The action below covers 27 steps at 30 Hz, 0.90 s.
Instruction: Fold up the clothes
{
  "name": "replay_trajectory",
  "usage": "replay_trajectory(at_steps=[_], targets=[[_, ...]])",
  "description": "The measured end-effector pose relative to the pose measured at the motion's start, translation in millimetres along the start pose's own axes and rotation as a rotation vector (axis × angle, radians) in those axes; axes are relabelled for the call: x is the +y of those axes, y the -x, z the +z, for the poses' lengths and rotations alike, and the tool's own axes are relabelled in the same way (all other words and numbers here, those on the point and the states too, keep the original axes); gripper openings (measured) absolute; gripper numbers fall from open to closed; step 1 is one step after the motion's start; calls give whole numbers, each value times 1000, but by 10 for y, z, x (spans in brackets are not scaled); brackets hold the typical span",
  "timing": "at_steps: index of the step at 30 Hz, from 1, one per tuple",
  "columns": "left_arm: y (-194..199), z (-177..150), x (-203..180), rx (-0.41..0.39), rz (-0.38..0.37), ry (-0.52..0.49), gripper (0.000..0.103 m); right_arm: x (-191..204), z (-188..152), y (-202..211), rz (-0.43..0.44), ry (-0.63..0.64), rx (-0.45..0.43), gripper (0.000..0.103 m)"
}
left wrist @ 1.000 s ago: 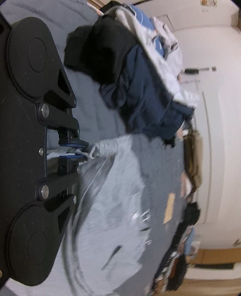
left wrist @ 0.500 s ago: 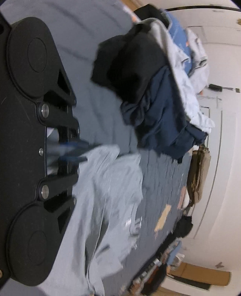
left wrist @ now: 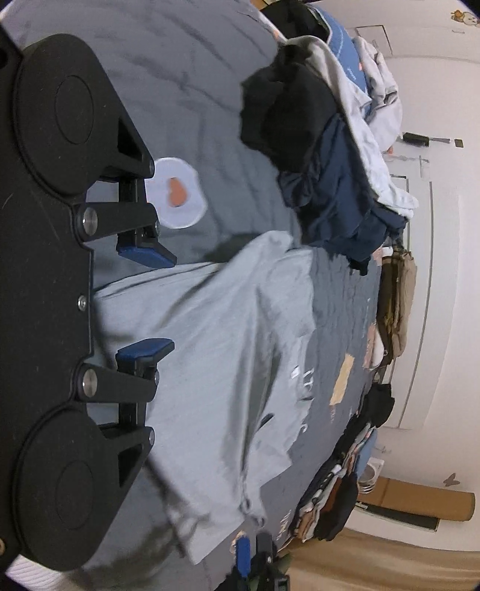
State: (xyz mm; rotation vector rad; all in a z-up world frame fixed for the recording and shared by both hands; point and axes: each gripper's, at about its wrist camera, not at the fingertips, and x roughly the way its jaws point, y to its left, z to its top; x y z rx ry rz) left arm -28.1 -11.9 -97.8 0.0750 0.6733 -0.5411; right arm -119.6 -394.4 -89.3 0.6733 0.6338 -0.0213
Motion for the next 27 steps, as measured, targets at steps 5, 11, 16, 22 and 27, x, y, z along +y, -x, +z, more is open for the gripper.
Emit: replay_trajectory(at_steps=[5,11,16,22,27], targets=[[53,-176,-204,-2,2,-59,42,357,-446,-177,132,-69,103,48],[-50,-256,-313,-9,27,-77,30,678,-730,-419,203,-102,162,48],[-179,-327,-332,12,59,-107,31,686,-863,-608,190,-120,230,48],[-308,-323,-300,33,59,-85,30,668,-983,-787,198,-168,270,48],[-341,-326,-239,47,49,-72,5,579,-1082,-879,180,-222,234,31]])
